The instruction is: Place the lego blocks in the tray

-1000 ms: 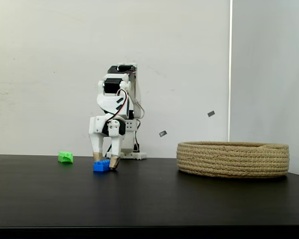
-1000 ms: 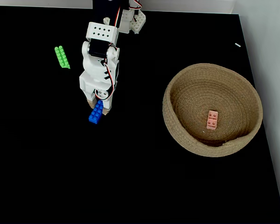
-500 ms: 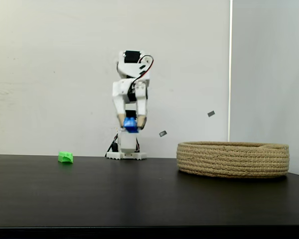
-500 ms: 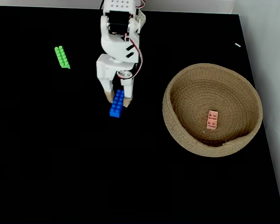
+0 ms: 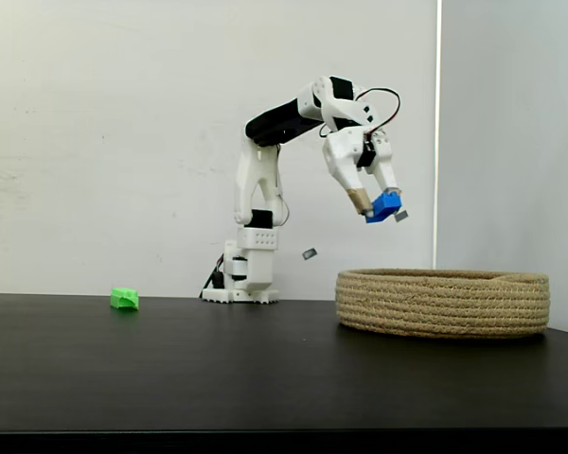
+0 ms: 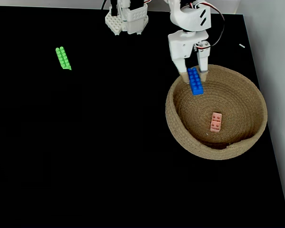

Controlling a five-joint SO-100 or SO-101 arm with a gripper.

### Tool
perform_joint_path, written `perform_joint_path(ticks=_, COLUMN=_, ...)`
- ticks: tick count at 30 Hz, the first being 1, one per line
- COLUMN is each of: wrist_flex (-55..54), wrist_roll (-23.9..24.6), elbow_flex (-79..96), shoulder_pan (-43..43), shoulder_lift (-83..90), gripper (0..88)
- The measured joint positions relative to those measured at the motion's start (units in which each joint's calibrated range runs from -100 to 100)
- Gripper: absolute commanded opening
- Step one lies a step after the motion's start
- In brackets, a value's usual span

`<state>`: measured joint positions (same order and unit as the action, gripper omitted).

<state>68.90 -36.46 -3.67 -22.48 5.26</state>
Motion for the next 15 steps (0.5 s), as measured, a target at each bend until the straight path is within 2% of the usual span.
perform_joint_path(ticks=2, wrist_flex=-0.97, wrist_roll=0.34, elbow_flex=-0.09, shoulder_pan=-2.04, shoulder_lift=-1.19, gripper=4.1)
perform_joint_path(ticks=5, wrist_flex=-1.95, wrist_roll=0.63, elbow_flex=-0.09, shoulder_pan=-3.91, shoulder_lift=-3.82, gripper=25.3)
perform_joint_path(ticks=6, wrist_flex=-2.19, wrist_roll=0.63, elbow_flex=-0.09, shoulder_pan=-4.23, shoulder_lift=-4.50, gripper=29.8)
perform_joint_path(ticks=12, wrist_flex=-3.09, wrist_roll=0.63, elbow_flex=-0.09, shoulder_pan=-4.64, shoulder_lift=-6.79, gripper=38.0)
perform_joint_path(ticks=15, wrist_flex=-3.09, wrist_roll=0.63, elbow_flex=-0.09, shoulder_pan=-4.56, shoulder_lift=-6.79, gripper=36.1)
